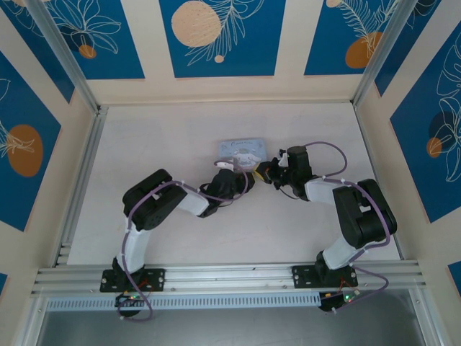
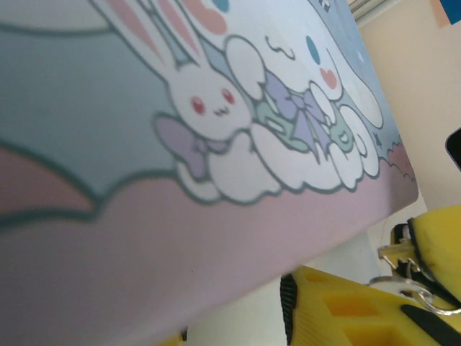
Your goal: Unlock a padlock with a key
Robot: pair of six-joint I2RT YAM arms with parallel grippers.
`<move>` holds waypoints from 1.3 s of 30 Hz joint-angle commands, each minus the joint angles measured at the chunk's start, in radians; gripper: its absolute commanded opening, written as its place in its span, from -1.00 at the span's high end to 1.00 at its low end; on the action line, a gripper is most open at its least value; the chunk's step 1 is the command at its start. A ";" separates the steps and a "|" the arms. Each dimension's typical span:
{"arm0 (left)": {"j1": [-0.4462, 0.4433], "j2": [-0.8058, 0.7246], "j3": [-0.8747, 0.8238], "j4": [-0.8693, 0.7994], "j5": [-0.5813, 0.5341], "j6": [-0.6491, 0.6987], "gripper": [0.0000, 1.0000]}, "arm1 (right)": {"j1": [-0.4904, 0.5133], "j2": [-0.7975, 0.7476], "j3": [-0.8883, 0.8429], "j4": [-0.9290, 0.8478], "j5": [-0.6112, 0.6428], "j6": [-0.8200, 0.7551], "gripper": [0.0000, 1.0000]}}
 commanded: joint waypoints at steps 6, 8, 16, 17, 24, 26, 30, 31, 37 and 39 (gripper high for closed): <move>-0.019 0.037 0.018 -0.046 -0.023 -0.042 0.66 | -0.006 0.011 0.028 0.008 -0.007 0.000 1.00; -0.020 0.035 0.021 -0.050 -0.020 -0.043 0.81 | -0.008 0.009 0.032 0.005 -0.008 0.000 1.00; -0.018 -0.004 0.004 -0.071 -0.021 -0.028 0.93 | -0.045 -0.037 0.079 -0.048 -0.018 -0.018 1.00; -0.018 -0.008 0.001 -0.071 -0.017 -0.027 0.92 | -0.053 -0.042 0.088 -0.056 -0.019 -0.021 1.00; -0.017 -0.105 -0.044 -0.126 0.002 0.046 0.61 | -0.105 -0.030 0.169 -0.111 -0.027 -0.044 1.00; -0.016 -0.156 -0.063 -0.164 -0.001 0.087 0.46 | -0.117 -0.011 0.191 -0.116 -0.028 -0.046 1.00; -0.012 -0.258 -0.090 -0.252 -0.015 0.163 -0.02 | -0.136 0.032 0.230 -0.117 -0.027 -0.050 1.00; -0.010 -0.284 -0.095 -0.279 -0.024 0.178 -0.22 | -0.141 0.043 0.239 -0.116 -0.026 -0.052 1.00; 0.002 -0.412 -0.109 -0.420 -0.072 0.251 -1.00 | -0.170 0.110 0.276 -0.105 -0.029 -0.064 1.00; 0.009 -0.446 -0.112 -0.463 -0.081 0.270 -1.00 | -0.179 0.132 0.282 -0.093 -0.032 -0.063 1.00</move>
